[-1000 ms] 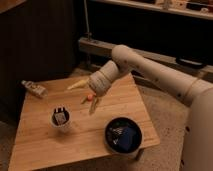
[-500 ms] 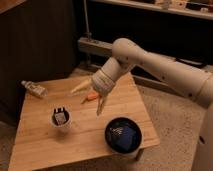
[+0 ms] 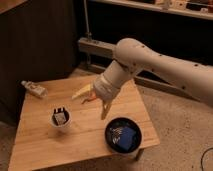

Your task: Pick up the ceramic bowl

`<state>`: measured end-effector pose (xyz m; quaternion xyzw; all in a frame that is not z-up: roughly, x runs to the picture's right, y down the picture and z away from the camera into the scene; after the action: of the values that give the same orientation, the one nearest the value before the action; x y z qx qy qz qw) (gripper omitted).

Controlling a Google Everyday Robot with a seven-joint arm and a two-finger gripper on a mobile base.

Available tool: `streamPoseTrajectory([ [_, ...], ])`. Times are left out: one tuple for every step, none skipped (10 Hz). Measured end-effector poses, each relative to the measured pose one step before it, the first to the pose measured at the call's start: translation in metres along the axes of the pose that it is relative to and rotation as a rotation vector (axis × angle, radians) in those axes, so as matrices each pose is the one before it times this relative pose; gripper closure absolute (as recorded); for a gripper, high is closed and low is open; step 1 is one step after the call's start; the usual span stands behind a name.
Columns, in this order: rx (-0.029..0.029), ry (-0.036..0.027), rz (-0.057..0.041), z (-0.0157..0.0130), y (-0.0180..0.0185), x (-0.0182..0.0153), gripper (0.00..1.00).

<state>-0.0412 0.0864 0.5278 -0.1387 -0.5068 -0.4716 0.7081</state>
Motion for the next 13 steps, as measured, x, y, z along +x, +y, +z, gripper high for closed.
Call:
streamPoseTrajectory([
  [-0.02015, 0.01840, 0.02029, -0.00567, 0.01333, -0.01145, 0.20],
  [-0.02994, 0.01198, 0.03052, -0.00385, 0.01368, -0.01194, 0.20],
  [-0.05113, 0.01605, 0.04401, -0.00226, 0.01549, -0.01292, 0.20],
  [-0.05233, 0.01258, 0.03950, 0.00201, 0.01083, -0.00670, 0.20],
  [-0.04009, 0.00900, 0.03648, 0.00503, 0.01067, -0.00361, 0.20],
  [-0.01094, 0.00872, 0.04619, 0.00380, 0.01680, -0.00044, 0.20],
  [-0.00389, 0.00468, 0.05633, 0.00838, 0.02199, 0.00326, 0.20],
  [0.00028, 0.00216, 0.05155, 0.01199, 0.01832, 0.00738, 0.20],
  [0.00652, -0.00853, 0.05022, 0.01129, 0.01520, 0.01035, 0.20],
  [0.00345, -0.00472, 0.01889, 0.00481, 0.00498, 0.00403, 0.20],
  [-0.00192, -0.00184, -0.00120, 0.00044, -0.00006, -0.00026, 0.20],
  [-0.00008, 0.00006, 0.00121, -0.00016, 0.00054, 0.00009, 0.20],
  [-0.00064, -0.00064, -0.00074, 0.00008, -0.00017, -0.00019, 0.20],
])
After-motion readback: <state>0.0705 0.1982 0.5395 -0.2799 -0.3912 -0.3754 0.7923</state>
